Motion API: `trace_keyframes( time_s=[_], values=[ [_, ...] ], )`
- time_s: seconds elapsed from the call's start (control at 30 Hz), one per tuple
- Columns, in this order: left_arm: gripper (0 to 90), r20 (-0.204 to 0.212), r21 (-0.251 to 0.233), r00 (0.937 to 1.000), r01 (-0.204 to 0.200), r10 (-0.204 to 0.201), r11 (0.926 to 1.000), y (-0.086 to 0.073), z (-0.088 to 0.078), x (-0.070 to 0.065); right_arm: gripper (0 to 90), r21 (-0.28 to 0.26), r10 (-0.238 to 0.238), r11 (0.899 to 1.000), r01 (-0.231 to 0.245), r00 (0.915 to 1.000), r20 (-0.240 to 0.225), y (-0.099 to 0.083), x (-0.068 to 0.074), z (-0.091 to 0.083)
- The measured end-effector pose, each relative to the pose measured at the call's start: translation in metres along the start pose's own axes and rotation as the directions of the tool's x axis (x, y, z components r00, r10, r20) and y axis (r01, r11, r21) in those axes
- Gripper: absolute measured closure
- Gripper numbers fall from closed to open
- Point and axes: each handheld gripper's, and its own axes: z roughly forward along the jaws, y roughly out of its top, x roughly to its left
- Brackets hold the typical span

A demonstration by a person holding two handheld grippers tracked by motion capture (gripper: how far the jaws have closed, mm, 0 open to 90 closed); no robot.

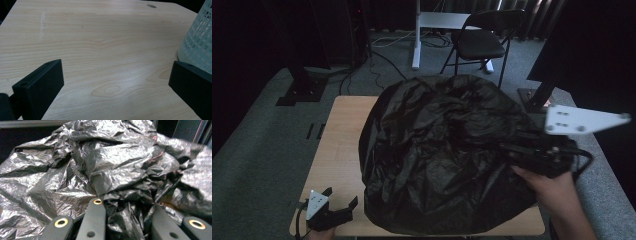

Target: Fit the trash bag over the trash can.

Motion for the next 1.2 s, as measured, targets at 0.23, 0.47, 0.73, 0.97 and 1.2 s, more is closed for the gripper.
trace_keyframes(
  time_s=[0.23,0.47,0.73,0.97,1.2],
  values=[
    [0.1,0.008,0.003,1.0,0.002,-0.002,1.0,0.0,0.001,-0.001,82.8,0.137,0.112,0.985,-0.103,0.992,-0.059,-0.033,-0.027,0.058],
    [0.1,0.009,0.007,1.0,0.004,-0.004,1.0,-0.001,0.001,-0.001,80.8,0.206,0.173,0.966,-0.158,0.9832,-0.058,-0.051,-0.044,0.086],
    [0.1,0.022,0.011,0.9998,-0.003,0.002,0.9999,0.0,0.001,-0.002,54.1,0.179,0.235,0.959,-0.22,0.9695,-0.069,-0.064,-0.058,0.084],
    [0.1,0.066,0.009,0.9978,0.003,-0.003,1.0,0.005,0.0,-0.007,36.4,0.155,0.261,0.957,-0.246,0.961,-0.09,-0.072,-0.065,0.077],
    [0.1,0.129,0.036,0.9915,-0.017,0.012,0.9992,0.024,-0.011,-0.015,27.2,0.096,0.268,0.96,-0.262,0.9615,-0.06,-0.073,-0.07,0.057]
  ],
)
